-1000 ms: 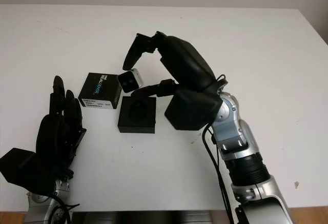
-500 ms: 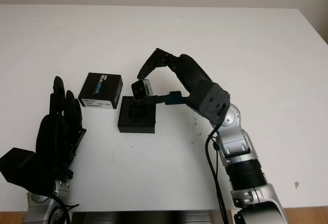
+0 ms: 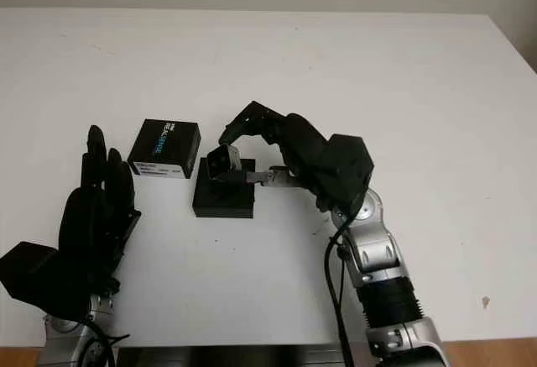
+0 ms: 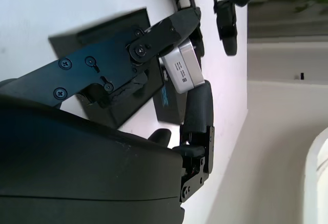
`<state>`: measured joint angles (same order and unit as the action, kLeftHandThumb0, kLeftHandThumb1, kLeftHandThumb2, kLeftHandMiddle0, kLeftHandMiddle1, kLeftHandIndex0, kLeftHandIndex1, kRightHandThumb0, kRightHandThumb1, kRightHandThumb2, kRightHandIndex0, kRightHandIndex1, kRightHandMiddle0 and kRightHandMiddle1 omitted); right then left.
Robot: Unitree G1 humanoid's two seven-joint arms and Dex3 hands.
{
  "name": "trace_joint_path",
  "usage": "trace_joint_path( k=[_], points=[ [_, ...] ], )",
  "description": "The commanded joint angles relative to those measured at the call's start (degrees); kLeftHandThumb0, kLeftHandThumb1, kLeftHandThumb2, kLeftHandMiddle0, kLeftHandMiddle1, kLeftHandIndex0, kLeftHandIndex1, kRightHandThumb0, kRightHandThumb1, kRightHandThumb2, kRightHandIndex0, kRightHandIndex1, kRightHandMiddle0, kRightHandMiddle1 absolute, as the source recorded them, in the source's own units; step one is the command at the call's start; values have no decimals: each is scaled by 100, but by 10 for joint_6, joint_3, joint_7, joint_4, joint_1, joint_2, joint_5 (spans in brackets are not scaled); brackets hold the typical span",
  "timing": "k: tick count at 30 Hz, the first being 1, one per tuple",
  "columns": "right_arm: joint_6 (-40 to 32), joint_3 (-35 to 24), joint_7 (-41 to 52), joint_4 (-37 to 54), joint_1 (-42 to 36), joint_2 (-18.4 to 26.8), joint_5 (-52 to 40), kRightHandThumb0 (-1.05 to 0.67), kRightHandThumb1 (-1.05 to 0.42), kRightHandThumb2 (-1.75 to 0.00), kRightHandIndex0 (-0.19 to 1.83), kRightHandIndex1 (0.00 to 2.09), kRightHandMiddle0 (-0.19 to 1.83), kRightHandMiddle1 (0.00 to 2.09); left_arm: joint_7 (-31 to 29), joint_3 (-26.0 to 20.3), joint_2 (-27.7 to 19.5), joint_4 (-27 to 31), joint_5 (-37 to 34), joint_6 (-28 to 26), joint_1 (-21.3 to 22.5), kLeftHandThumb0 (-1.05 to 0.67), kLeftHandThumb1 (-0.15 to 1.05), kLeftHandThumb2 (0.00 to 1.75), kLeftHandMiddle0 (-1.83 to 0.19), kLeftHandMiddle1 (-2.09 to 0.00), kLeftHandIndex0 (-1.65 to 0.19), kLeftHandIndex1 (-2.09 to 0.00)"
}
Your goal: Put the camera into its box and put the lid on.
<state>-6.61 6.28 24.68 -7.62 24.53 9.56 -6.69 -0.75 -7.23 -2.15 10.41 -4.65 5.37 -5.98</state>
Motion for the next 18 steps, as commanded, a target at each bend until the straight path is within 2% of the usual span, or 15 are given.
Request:
trace_joint_path(
  k=[1, 18],
  points=[
    [-17, -2, 5, 21, -11, -14, -20, -39, -101, -6, -18, 104, 23, 175, -2, -1, 0, 4, -3, 4, -3, -66, 105, 60, 19, -3, 19, -2],
    [-40, 6, -30, 12, -25, -47, -11, -41, -102, -6, -19, 102, 21, 174, 2, 0, 1, 8, 1, 0, -5, -67, 105, 61, 19, -3, 19, -2]
  ],
)
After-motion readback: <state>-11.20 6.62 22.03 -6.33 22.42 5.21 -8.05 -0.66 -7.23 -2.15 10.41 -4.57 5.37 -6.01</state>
